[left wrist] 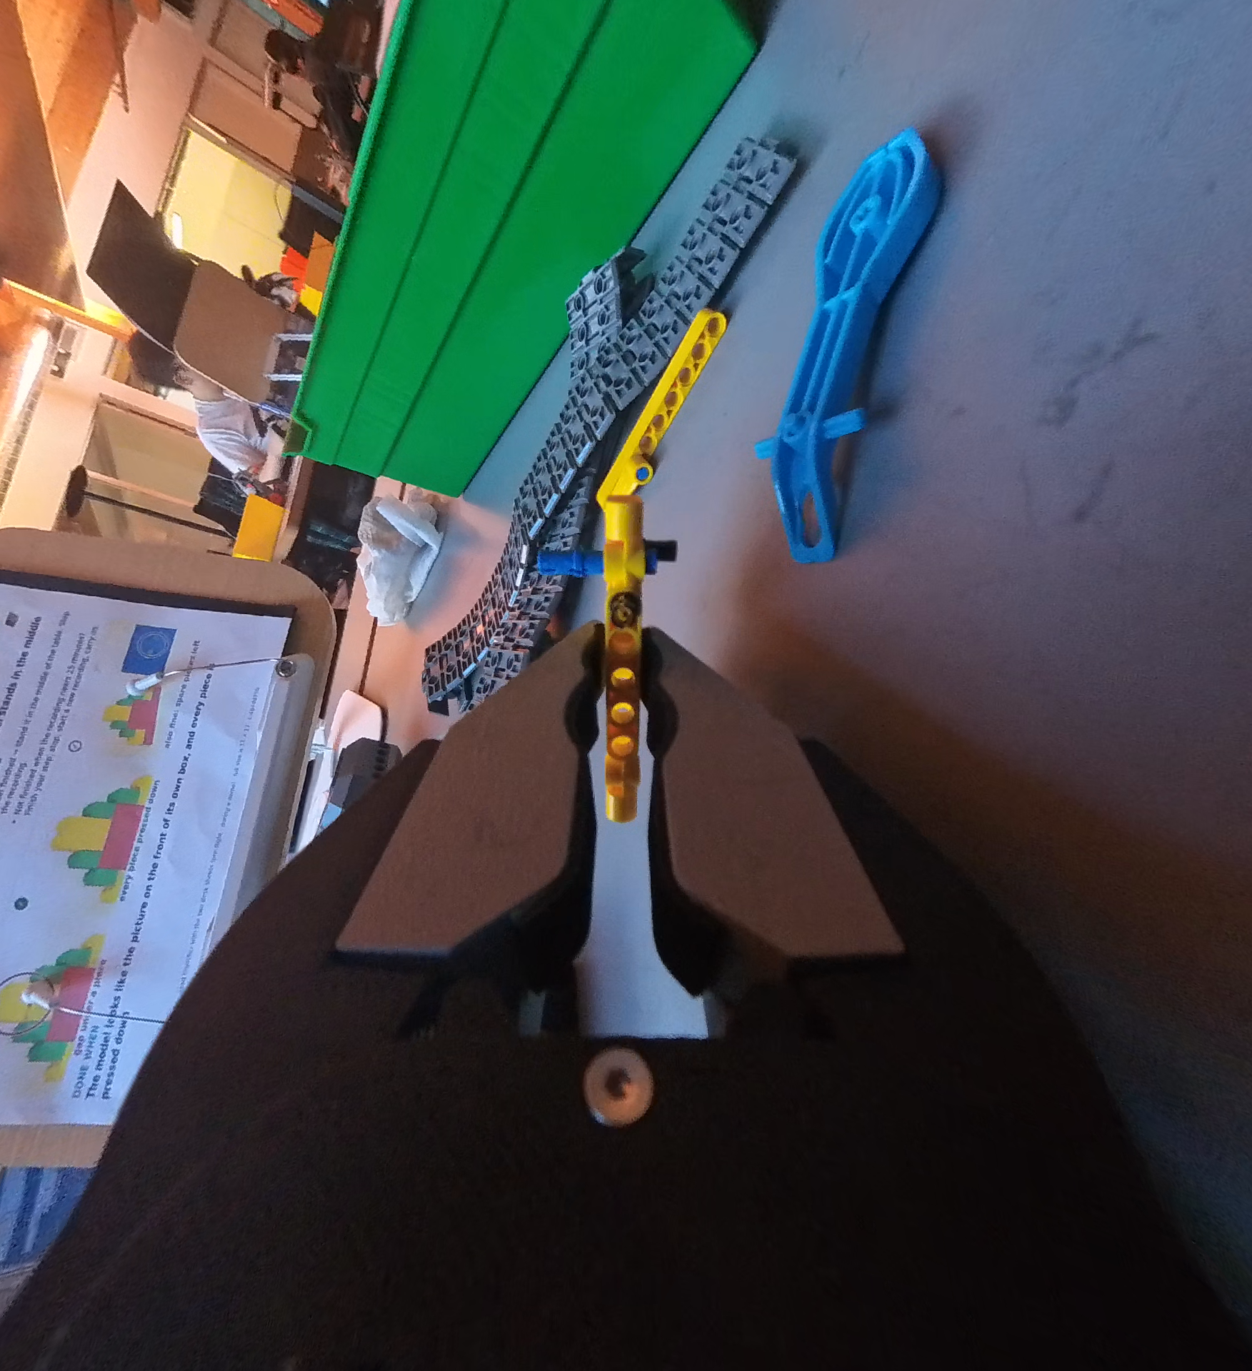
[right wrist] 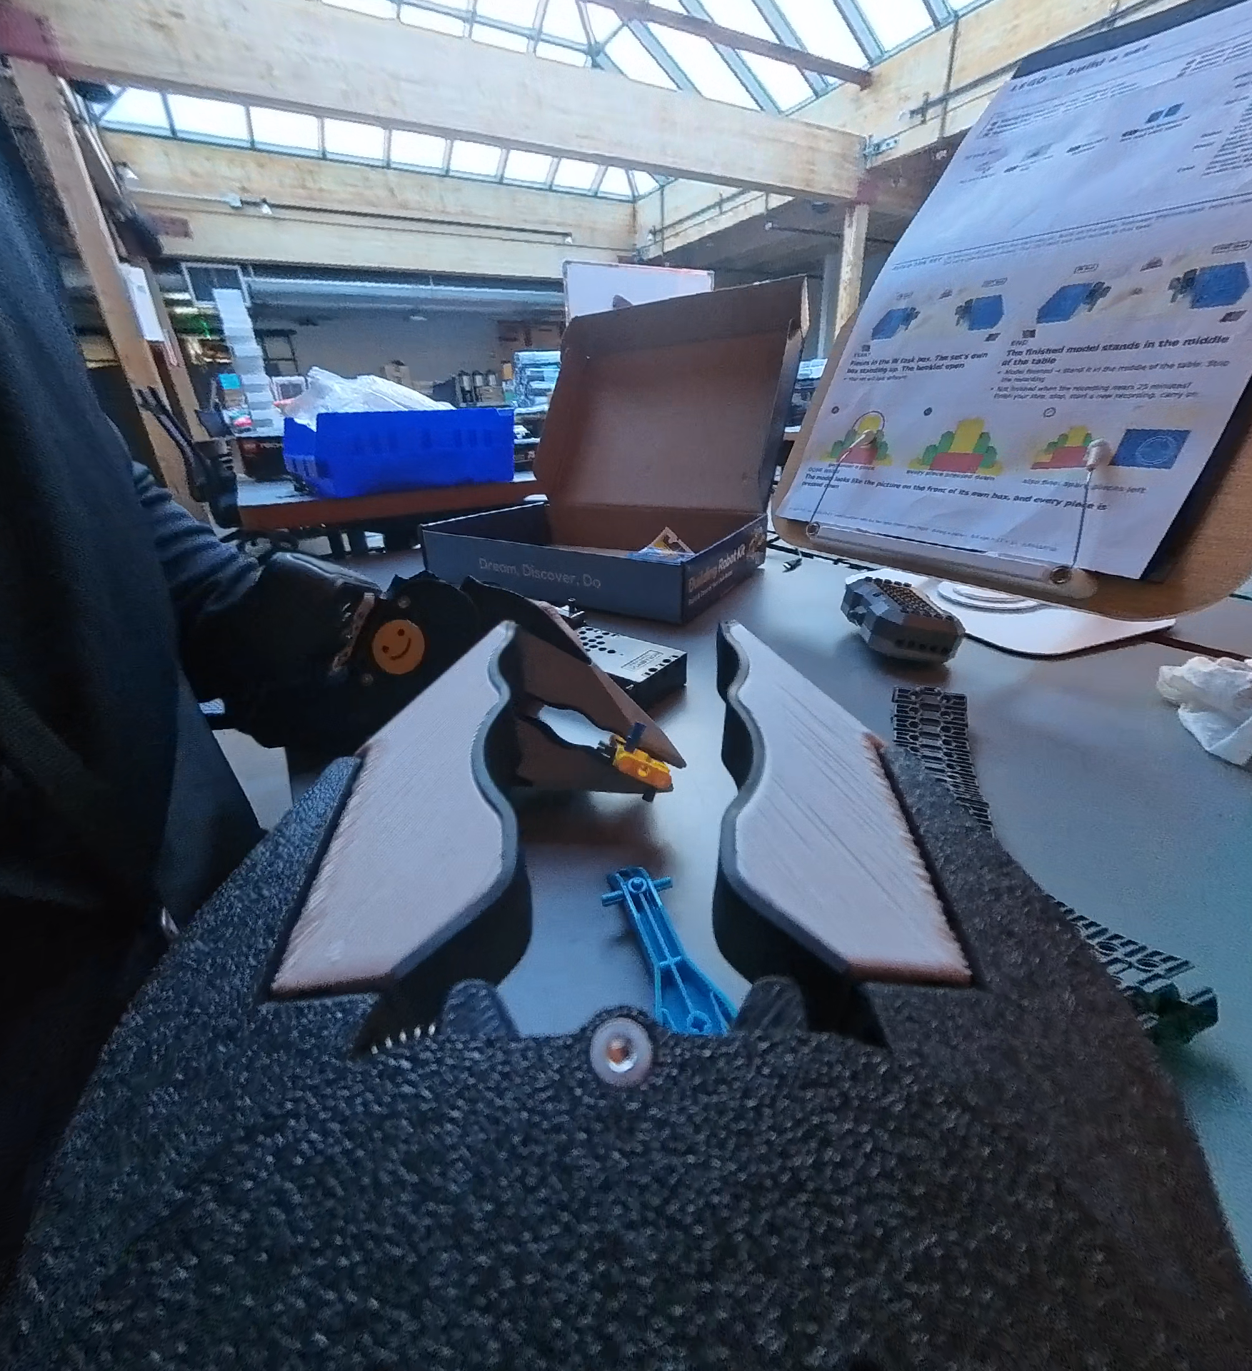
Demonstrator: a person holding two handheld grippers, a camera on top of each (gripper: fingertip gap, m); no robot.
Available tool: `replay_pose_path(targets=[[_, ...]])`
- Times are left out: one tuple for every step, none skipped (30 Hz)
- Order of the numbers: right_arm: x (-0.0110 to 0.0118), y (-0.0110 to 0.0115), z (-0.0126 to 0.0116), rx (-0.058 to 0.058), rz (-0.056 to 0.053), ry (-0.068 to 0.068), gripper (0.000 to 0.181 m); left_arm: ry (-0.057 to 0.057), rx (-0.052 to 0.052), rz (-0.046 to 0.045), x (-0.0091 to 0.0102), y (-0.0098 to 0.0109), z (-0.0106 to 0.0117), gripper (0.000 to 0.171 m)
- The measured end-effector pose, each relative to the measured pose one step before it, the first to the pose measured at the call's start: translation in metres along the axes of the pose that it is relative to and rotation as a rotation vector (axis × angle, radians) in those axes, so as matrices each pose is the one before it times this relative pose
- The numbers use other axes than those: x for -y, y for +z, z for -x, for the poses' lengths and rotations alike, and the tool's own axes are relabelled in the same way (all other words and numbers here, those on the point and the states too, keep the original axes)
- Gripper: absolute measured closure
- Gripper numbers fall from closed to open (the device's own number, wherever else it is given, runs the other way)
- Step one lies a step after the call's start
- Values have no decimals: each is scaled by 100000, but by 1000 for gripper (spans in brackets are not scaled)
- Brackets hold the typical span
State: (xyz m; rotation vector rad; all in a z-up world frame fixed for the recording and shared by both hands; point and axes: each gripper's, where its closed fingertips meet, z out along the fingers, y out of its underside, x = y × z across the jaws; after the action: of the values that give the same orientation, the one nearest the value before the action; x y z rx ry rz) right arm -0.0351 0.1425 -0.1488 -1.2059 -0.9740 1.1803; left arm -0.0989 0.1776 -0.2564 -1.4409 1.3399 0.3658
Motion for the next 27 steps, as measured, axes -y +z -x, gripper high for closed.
replay_pose_path(targets=[[-30, 30, 40, 164, 235, -153, 131, 715, -92, 943, -118, 81, -77, 166], [-53, 36, 83, 342, 369, -358, 131, 616, 169, 702, -73, 66, -31, 166], [-25, 24, 74, 225, 260, -358, 130, 212, 135, 107, -12, 12, 4, 166], [0, -5, 11, -43, 0, -185, 129, -233, 336, 65, -8, -3, 68, 166], [34, -32, -33, -204, -267, 53, 130, -498, 303, 15, -15, -15, 83, 166], [72, -67, -98, -497, -552, 272, 130, -763, 571, -228, 32, -36, 152, 165], [111, -99, -111, -631, -842, 333, 130, -1092, 623, -747, 104, -67, 169, 166], [144, -127, -121, -786, -1099, 203, 130, -1514, 384, -1544, 227, -138, 184, 166], [159, -153, -109, -778, -1234, 38, 130, -1668, 394, -1696, 235, -159, 201, 166], [156, -142, -56, -505, -1147, -64, 132, -1665, 699, -1558, 195, -164, 266, 166], [110, -106, -77, -483, -861, 36, 133, -2273, 939, -2276, 309, -218, 357, 166], [62, -51, -83, -547, -406, 123, 133, -3173, 1371, -3238, 440, -306, 513, 166], [0, 14, -27, -302, 39, -123, 133, -3416, 1517, -3670, 465, -366, 573, 166], [-49, 38, 63, 17, 375, -482, 133, -3109, 1433, -3571, 422, -347, 564, 166], [-110, 106, 132, 465, 822, -689, 133, -2890, 1323, -3470, 445, -310, 530, 166], [-161, 155, 235, 1062, 1239, -763, 133, -2568, 297, -3565, 494, -264, 295, 166], [-181, 209, 279, 1384, 1341, -747, 134, -1928, 102, -3621, 546, -268, 193, 166], [-177, 238, 263, 1107, 1314, -718, 135, -1358, 138, -3256, 525, -245, 146, 166], [-185, 216, 120, 158, 1362, -764, 135, -1508, -532, -3404, 553, -217, 27, 166], [-164, 179, 59, -326, 1290, -861, 135, -2433, -1199, -3834, 635, -206, -27, 166], [-125, 146, 73, -249, 1018, -841, 135, -3640, -1827, -3838, 599, -181, -25, 166], [-81, 95, 11, -534, 635, -704, 135, -5225, -2219, -3939, 520, -157, 35, 166], [-27, 30, -40, -719, 182, -545, 137, -7442, -4411, -5023, 555, -106, -133, 166], [42, -18, -37, -477, -337, -343, 139, -8572, -6857, -6406, 614, -119, -345, 166], [89, -60, -54, -265, -708, 53, 141, -6761, -4917, -7291, 665, -191, 17, 166], [89, -56, -128, -251, -724, 709, 143, -6033, -5030, -8974, 815, -273, 40, 166], [62, -68, -159, -111, -597, 1295, 143, -7942, -5251, -8477, 920, -374, 4, 166]])
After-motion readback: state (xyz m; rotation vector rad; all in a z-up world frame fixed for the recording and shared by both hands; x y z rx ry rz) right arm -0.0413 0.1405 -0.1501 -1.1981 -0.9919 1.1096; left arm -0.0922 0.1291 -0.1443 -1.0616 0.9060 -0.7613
